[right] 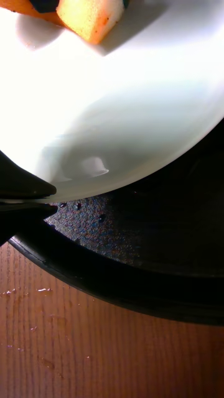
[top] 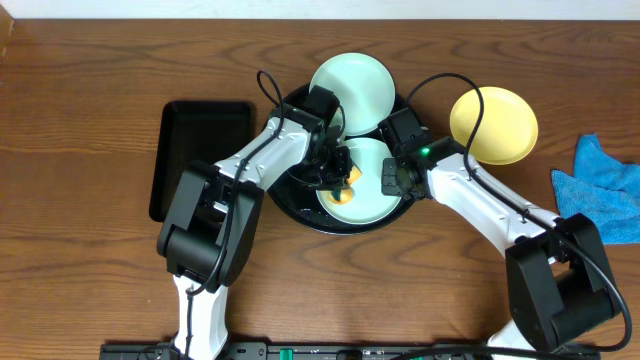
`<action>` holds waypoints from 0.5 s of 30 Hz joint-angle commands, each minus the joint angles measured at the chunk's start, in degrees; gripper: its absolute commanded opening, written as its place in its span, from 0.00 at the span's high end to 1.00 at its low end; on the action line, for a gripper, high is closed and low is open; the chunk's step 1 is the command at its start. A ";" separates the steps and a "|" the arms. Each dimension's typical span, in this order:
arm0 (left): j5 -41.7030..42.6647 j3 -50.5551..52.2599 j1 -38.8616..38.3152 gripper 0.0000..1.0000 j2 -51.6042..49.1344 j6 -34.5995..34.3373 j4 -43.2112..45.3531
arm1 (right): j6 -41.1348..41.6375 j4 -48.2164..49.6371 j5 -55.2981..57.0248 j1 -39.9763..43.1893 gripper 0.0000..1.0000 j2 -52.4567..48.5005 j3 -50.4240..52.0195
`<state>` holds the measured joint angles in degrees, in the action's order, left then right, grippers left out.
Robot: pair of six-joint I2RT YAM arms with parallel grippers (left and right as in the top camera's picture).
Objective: Clean dirty plates on tray and stack at the side
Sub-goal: 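Scrub the green plate's sauce streak with the sponge in the left gripper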
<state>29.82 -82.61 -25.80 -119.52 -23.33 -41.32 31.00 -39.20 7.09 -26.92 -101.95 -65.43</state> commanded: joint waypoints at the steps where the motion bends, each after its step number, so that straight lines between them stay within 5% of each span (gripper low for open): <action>1: -2.51 0.76 0.42 0.92 -2.01 0.59 0.70 | 0.24 -0.24 -0.04 -0.92 0.99 -0.39 0.26; 15: -3.74 0.74 0.39 0.92 -3.39 0.72 3.43 | 0.24 -0.22 -0.02 -0.90 0.99 -0.39 0.26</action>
<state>28.34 -82.61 -25.80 -119.85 -23.31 -38.48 31.03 -39.20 7.09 -26.92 -101.95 -65.43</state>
